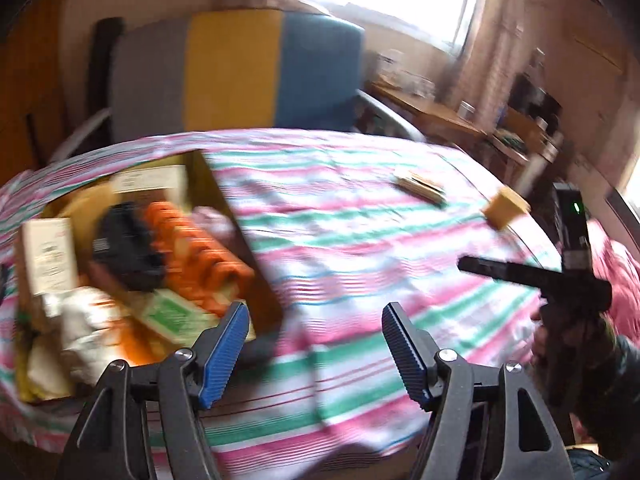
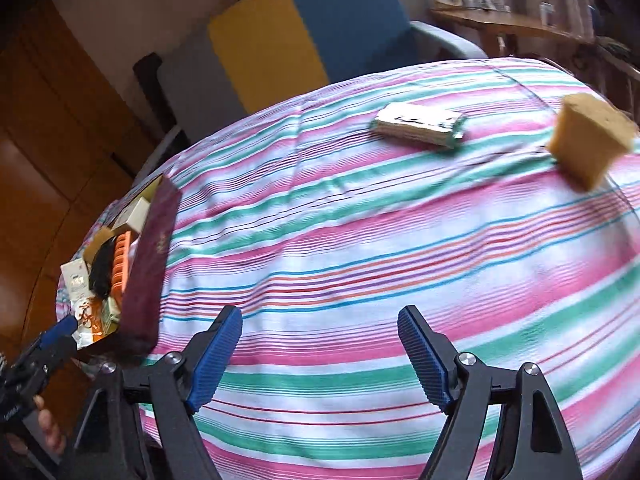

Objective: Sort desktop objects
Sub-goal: 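Move both grippers back to the table toward the cracker packet and sponge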

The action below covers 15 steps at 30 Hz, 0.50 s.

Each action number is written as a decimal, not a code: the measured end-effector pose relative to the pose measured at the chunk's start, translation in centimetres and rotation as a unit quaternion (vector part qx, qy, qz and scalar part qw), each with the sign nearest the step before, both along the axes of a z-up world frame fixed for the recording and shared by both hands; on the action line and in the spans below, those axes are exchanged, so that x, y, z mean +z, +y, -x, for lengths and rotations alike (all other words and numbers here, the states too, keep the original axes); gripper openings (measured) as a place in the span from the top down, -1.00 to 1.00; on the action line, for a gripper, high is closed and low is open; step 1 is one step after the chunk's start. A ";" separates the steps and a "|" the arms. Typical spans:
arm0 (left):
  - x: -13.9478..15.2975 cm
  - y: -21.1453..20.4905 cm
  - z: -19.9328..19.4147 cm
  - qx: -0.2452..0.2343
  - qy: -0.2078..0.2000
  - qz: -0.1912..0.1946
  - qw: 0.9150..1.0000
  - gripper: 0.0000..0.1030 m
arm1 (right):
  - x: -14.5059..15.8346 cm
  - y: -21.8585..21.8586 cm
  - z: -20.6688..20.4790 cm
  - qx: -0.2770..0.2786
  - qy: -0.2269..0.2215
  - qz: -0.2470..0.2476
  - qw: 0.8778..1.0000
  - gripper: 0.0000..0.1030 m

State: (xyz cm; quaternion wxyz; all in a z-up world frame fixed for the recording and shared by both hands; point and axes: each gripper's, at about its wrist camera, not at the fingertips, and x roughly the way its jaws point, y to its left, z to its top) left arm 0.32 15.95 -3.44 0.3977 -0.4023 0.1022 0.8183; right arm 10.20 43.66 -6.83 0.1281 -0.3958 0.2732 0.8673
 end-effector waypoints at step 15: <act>-5.7 8.9 -2.5 -0.096 -0.049 0.071 0.992 -0.37 | 1.8 11.9 10.9 -0.019 -0.015 -0.078 0.997 -0.69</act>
